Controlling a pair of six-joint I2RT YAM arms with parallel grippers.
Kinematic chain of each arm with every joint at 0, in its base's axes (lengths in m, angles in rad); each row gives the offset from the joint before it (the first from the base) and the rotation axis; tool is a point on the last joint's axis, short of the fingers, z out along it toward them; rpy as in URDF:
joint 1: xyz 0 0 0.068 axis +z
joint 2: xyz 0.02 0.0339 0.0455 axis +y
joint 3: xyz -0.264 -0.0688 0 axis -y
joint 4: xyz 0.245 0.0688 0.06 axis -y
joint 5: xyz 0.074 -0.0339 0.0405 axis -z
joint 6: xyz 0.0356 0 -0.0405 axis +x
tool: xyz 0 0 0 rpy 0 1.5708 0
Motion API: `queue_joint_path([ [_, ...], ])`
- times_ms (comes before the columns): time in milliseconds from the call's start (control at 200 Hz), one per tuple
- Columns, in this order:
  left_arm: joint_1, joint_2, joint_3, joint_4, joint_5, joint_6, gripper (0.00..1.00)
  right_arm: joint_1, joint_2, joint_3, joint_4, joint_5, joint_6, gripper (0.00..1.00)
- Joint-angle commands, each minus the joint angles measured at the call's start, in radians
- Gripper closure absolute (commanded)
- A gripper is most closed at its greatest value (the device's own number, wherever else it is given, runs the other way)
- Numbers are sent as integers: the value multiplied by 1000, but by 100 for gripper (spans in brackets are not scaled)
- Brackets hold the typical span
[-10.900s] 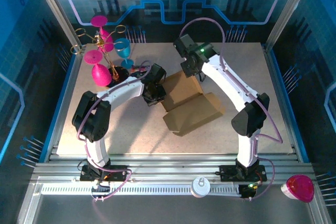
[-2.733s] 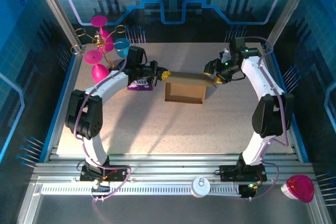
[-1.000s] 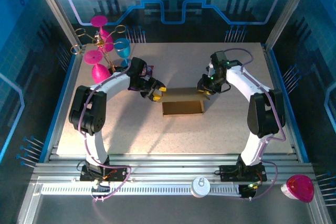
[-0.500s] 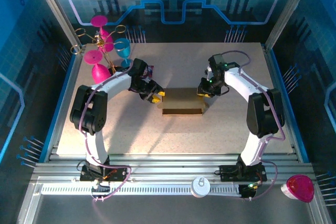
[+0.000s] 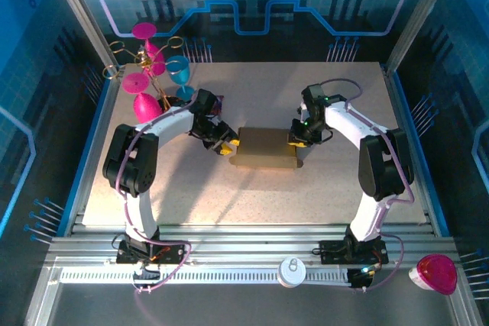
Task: Fold the paper box
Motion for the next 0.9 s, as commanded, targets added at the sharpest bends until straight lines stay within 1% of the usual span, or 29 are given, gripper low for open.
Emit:
queue_joint_path([
  [0,-11,27,-16,-28,-17,37,63,11,0,-11,2,13,-17,77],
  [195,-29,39,-4,-46,-49,63,61,11,-1,-5,-6,10,-32,76],
  [265,-30,13,-8,-42,-69,60,60,11,-1,-3,-13,15,-41,78],
  [360,-31,-49,-19,-32,-98,49,55,12,4,0,-21,21,-56,82],
  [470,-31,-94,-9,-45,-104,36,52,12,12,0,-26,29,-68,85],
  [570,-28,-112,7,-50,-113,39,46,11,19,1,-30,35,-79,86],
  [680,-22,-75,34,-38,-88,49,44,11,24,3,-37,50,-90,86],
  [891,-24,11,59,-23,-72,84,44,15,32,3,-49,70,-110,86],
])
